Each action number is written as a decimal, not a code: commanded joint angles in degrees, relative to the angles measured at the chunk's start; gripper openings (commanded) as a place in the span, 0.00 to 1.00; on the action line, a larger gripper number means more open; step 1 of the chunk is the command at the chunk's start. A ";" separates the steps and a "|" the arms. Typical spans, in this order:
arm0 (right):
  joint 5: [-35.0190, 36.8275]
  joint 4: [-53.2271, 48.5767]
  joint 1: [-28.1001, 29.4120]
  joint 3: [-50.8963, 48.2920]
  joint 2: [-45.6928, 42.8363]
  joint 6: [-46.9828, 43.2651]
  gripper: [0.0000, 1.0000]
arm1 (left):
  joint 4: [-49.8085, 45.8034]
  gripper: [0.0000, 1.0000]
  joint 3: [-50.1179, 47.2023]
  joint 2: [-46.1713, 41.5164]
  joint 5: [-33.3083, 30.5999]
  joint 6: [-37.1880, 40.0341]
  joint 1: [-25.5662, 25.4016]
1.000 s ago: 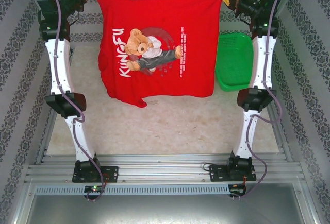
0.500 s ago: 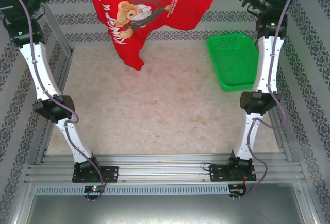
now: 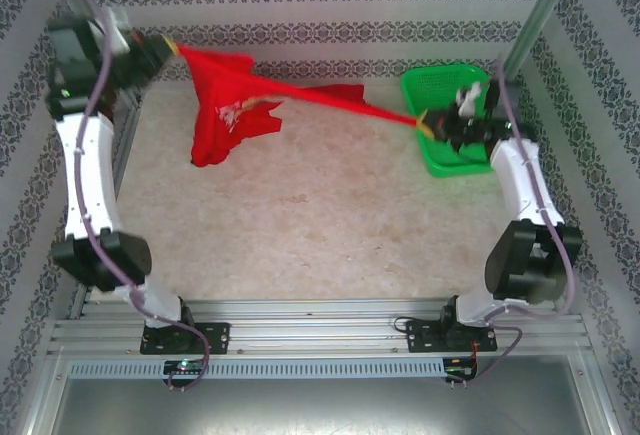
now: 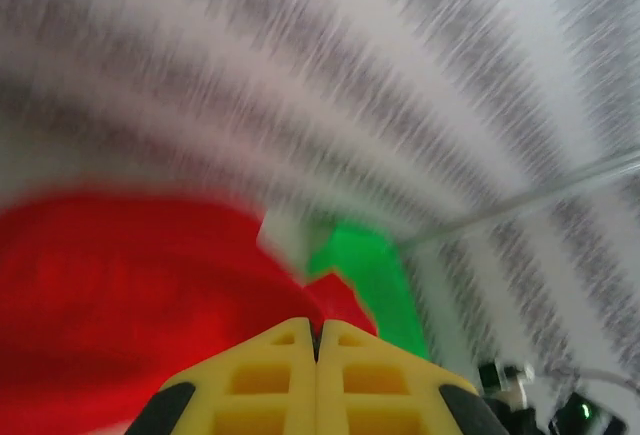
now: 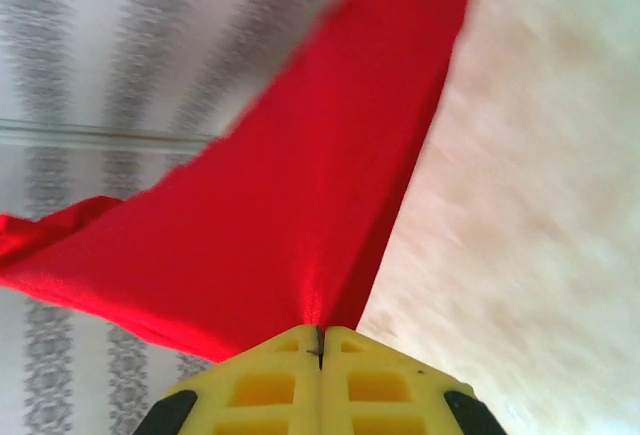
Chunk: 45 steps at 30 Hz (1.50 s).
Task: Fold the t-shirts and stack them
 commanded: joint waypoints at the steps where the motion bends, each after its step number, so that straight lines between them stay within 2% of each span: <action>1: 2.55 0.47 -0.64 -14.11 -8.74 -6.08 0.00 | 6.60 0.00 -32.30 -16.21 -7.41 1.41 1.40; 5: 4.24 -6.94 -1.61 -22.90 -15.52 -9.95 0.00 | 0.27 0.00 -54.27 -28.91 -9.38 3.71 1.59; 10: 5.88 -11.10 -1.62 -32.99 -24.94 -7.25 0.00 | -10.44 0.00 -68.09 -43.74 -14.87 1.73 1.72; 12: 7.16 -13.94 -1.68 -35.55 -28.28 -6.57 0.00 | -12.64 0.00 -67.95 -48.90 -18.65 -2.17 1.38; 14: 7.96 -16.70 -1.72 -36.75 -29.79 -6.69 0.00 | -19.23 0.00 -66.47 -48.98 -23.27 -3.21 2.19; 20: 10.64 -24.75 -1.79 -39.49 -34.41 -5.91 0.00 | -27.70 0.00 -62.78 -46.72 -28.40 -6.26 1.82; 29: 14.44 -33.54 -1.58 -40.06 -46.28 0.88 0.00 | -41.48 0.00 -56.62 -55.97 -37.20 -12.11 1.86; 32: 13.87 -31.09 -1.62 -39.37 -46.09 1.34 0.00 | -37.07 0.00 -58.66 -57.38 -36.00 -14.50 1.82; 35: 11.36 -26.20 -1.62 -37.19 -42.18 1.35 0.00 | -28.31 0.00 -58.96 -54.27 -32.75 -15.10 1.82; 38: 11.97 -23.81 -1.61 -33.01 -38.65 0.62 0.00 | -23.73 0.00 -56.11 -49.39 -33.87 -12.72 1.80; 42: 9.82 -15.76 -1.54 -31.01 -30.55 2.04 0.00 | -7.05 0.00 -55.22 -40.70 -28.96 -13.91 1.57; 45: 7.66 -6.54 -1.10 -24.35 -21.97 3.72 0.00 | 6.66 0.00 -47.99 -30.03 -27.08 -14.04 -0.51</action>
